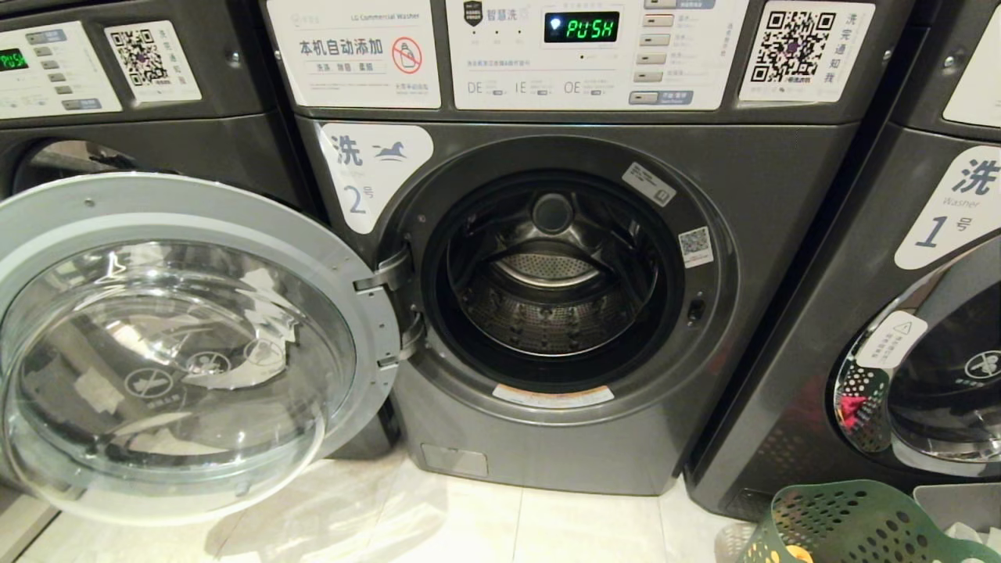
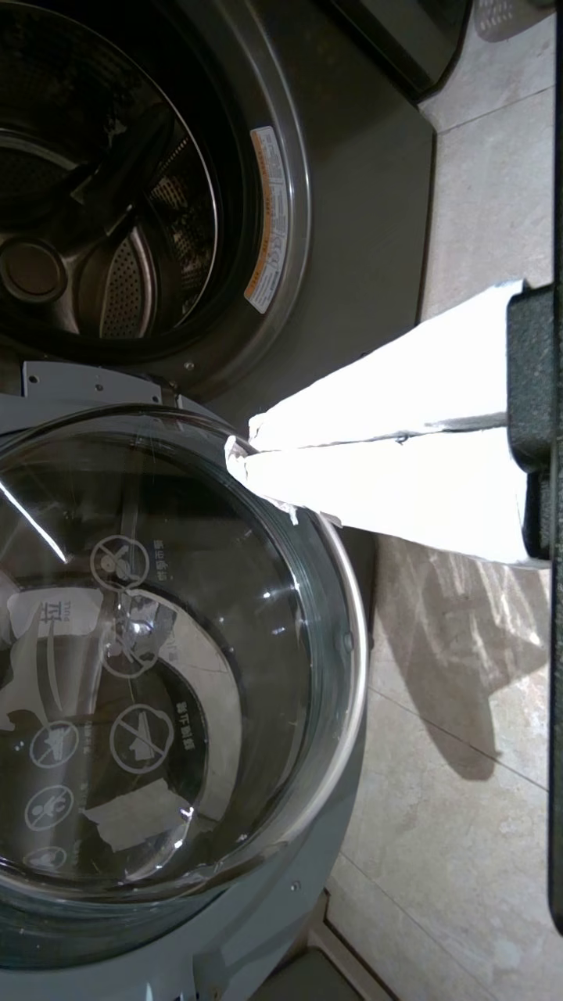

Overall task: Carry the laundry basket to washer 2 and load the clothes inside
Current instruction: Place the clothes into the washing machine

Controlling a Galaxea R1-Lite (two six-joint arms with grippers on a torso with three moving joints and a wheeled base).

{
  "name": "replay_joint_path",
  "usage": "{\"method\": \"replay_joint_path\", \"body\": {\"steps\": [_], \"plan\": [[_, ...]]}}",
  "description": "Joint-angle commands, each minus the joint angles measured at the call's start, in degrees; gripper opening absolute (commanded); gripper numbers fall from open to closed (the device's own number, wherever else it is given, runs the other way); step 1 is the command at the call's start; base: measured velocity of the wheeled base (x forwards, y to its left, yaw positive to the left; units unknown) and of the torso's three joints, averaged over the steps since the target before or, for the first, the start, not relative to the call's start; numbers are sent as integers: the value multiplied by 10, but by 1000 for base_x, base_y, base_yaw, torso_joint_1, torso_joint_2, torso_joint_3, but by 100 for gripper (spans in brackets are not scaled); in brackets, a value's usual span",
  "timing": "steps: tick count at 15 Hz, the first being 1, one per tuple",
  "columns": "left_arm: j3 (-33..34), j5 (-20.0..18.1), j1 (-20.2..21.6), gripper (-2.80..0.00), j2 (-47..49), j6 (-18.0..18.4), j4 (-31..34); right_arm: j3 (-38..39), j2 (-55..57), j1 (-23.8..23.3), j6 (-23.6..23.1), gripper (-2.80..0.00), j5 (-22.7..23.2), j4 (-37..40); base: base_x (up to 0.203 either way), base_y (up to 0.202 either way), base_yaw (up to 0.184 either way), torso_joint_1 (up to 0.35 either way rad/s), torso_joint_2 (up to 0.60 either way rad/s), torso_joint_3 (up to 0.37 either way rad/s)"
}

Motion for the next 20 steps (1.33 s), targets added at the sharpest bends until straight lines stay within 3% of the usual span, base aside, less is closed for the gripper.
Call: {"method": "replay_joint_path", "body": {"steps": [1, 11, 20], "plan": [[23, 0, 0, -280, 0, 0, -1, 0, 1, 0, 0, -280, 0, 0, 0, 0, 0, 0, 0, 0], [23, 0, 0, -280, 1, 0, -1, 0, 1, 0, 0, -280, 0, 0, 0, 0, 0, 0, 0, -9], [23, -1, 0, -280, 0, 0, -1, 0, 1, 0, 0, -280, 0, 0, 0, 0, 0, 3, 1, -189]]}}
